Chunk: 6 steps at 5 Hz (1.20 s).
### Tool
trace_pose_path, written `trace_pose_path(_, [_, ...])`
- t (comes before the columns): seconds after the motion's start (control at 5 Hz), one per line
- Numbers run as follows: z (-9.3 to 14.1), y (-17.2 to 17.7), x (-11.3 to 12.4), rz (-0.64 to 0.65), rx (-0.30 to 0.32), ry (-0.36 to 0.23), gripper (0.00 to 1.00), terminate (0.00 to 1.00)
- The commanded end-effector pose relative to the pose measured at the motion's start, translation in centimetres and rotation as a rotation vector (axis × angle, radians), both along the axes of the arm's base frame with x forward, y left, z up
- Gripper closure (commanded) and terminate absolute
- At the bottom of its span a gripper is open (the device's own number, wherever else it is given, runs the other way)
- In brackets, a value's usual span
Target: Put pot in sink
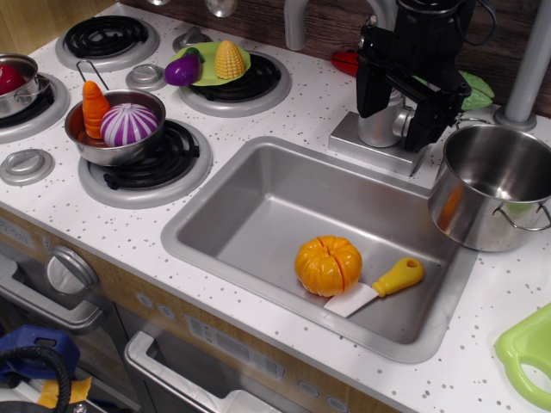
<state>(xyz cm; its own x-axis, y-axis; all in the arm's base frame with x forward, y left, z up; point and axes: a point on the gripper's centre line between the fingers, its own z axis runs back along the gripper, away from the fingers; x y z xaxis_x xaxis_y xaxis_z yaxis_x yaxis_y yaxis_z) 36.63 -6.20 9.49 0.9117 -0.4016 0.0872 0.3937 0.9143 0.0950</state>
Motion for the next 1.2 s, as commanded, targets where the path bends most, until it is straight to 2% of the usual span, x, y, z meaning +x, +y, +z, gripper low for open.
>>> trace_pose_path(0.0, [0.0, 0.0, 0.0, 0.000, 0.000, 0.000, 0.00, 0.00])
trace_pose_path(0.2, [0.9, -0.6, 0.8, 0.161, -0.015, -0.013, 0.00, 0.00])
trace_pose_path(0.4, [1.0, -1.3, 1.7, 0.299, 0.010, -0.067, 0.00, 0.00])
trace_pose_path(0.6, [1.6, -1.8, 2.4, 0.405, -0.027, -0.098, 0.00, 0.00])
trace_pose_path(0.8, [0.8, -2.1, 3.1, 0.457, -0.059, -0.151, 0.00, 0.00])
trace_pose_path(1.0, [0.2, -2.6, 3.1, 0.465, -0.088, -0.161, 0.00, 0.00])
